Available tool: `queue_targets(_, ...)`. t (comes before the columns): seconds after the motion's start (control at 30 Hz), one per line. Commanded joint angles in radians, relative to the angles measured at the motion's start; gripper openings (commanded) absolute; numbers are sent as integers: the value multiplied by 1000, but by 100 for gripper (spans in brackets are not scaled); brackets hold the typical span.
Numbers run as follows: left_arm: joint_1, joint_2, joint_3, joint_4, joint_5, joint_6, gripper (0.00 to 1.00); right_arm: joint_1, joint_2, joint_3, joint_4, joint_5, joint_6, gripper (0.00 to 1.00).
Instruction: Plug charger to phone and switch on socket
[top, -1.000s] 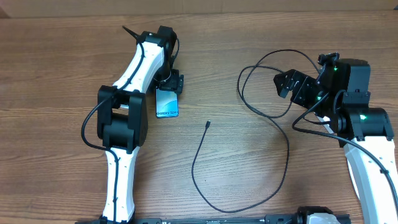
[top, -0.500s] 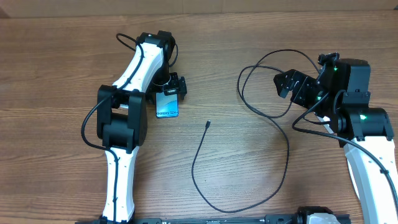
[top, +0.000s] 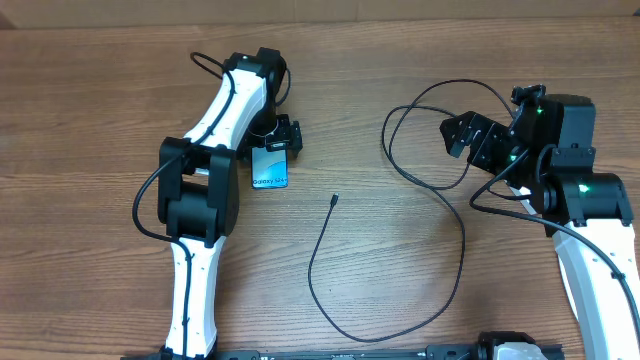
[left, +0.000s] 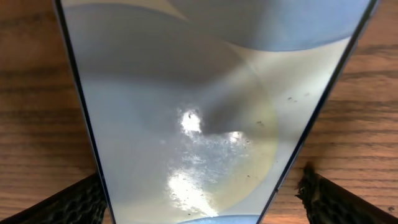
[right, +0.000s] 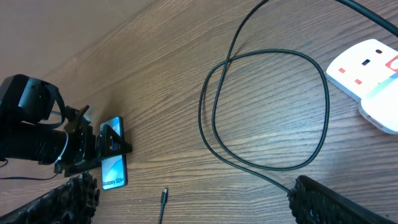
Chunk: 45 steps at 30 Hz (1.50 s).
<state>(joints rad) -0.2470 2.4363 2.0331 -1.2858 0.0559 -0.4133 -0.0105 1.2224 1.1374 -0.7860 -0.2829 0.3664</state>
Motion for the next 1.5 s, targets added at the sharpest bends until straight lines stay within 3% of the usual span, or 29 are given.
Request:
queue_targets(0.0, -2, 46, -29, 31, -90, 40, 93, 4, 3, 11, 2, 6, 5, 100)
queue_targets(0.43, 0, 46, -92, 60, -112, 32, 89, 4, 3, 11, 2, 6, 4, 100)
queue_targets(0.73, 0, 46, -92, 68, -171, 109, 98, 4, 3, 11, 2, 6, 4, 100)
queue_targets(1.07, 0, 46, -92, 68, -167, 95, 90, 4, 3, 11, 2, 6, 4, 100)
queue_targets(1.47, 0, 46, -92, 71, -167, 96, 87, 4, 3, 11, 2, 6, 4, 100)
